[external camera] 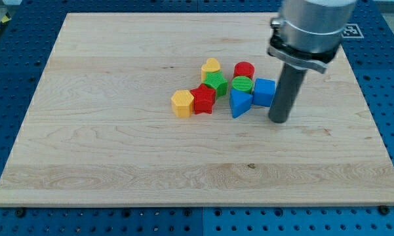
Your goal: Push the blue cube close to the green circle
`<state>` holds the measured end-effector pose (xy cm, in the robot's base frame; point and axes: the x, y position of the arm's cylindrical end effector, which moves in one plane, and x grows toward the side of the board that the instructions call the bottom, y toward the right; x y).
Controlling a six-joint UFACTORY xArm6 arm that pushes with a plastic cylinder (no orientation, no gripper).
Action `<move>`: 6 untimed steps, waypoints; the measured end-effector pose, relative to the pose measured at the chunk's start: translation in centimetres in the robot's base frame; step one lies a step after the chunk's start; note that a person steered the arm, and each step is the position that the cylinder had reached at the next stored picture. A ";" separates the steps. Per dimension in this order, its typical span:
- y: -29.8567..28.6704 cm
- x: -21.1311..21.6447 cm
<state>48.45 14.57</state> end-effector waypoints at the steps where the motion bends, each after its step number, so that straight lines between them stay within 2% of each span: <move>1: 2.5 -1.0; 3: 2.4 -3.8; 6: -2.5 -5.7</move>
